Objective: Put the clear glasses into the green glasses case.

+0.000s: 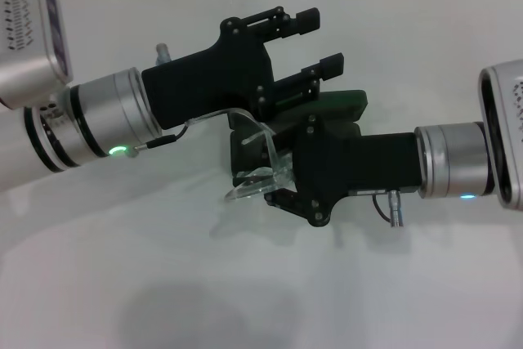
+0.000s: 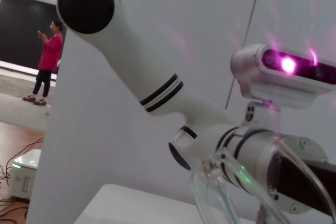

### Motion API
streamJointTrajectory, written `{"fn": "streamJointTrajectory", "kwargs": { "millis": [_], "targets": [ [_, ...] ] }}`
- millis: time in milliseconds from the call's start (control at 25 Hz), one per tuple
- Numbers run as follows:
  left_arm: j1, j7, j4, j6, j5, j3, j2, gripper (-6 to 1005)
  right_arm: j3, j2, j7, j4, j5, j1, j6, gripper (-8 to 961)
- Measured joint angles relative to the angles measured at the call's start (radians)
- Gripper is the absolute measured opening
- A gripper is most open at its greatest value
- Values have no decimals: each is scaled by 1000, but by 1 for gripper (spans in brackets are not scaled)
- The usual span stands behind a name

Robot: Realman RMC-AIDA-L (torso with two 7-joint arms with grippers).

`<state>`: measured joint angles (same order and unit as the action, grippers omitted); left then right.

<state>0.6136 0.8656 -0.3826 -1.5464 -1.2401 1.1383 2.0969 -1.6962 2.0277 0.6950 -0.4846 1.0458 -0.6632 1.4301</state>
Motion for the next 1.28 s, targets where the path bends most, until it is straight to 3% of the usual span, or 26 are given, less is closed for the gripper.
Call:
{"fn": "streamJointTrajectory", "kwargs": {
  "millis": [360, 640, 1280],
  "targets": [
    [-8, -1, 3, 6, 50, -9, -2, 593, -18, 0, -86, -21, 1, 37, 44, 113],
    [-40, -7, 10, 58, 50, -80, -7, 593, 31, -5, -113, -40, -1, 98, 62, 114],
    [-49, 79, 4, -53, 44, 58, -5, 592, 84, -9, -69, -34, 3, 106, 7, 112]
  ]
}}
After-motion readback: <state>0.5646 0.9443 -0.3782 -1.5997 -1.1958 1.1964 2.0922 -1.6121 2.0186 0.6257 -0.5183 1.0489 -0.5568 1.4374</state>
